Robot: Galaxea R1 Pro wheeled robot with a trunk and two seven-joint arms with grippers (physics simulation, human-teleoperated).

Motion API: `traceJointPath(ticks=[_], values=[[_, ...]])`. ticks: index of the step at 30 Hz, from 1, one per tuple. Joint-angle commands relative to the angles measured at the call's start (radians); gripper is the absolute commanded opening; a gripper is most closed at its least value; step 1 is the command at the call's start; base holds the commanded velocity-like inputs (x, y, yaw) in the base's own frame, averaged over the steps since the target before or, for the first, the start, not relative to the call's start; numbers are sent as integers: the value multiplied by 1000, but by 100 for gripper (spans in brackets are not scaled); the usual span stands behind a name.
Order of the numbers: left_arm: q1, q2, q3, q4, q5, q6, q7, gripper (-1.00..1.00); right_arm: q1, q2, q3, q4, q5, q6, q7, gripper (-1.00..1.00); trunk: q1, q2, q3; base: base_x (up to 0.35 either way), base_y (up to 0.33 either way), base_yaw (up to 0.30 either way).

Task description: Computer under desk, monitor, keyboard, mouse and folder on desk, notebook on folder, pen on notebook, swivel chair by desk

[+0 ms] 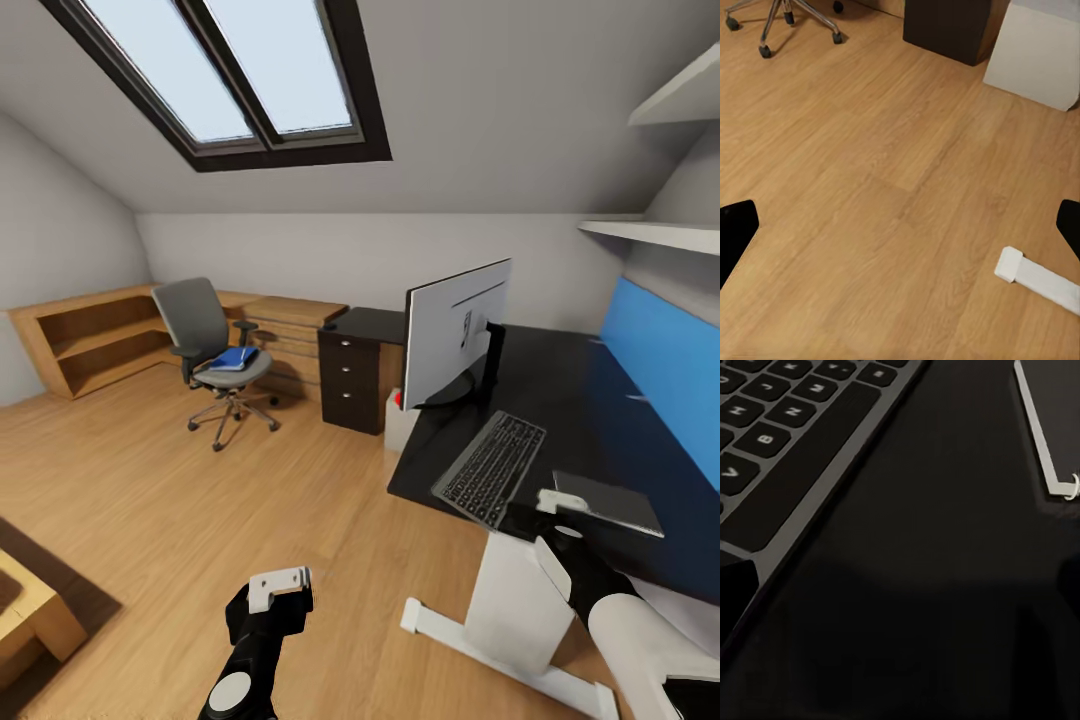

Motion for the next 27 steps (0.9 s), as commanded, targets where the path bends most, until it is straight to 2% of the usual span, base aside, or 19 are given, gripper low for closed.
traceJointPath(ticks=[1, 27], values=[[-1, 0, -1, -1, 7, 3, 7, 100, 0, 0, 1, -3, -6, 6, -3, 100, 0, 0, -1, 0, 0, 244], [-1, 3, -1, 3, 8, 2, 5, 100, 0, 0, 1, -3, -6, 6, -3, 100, 0, 0, -1, 0, 0, 232]])
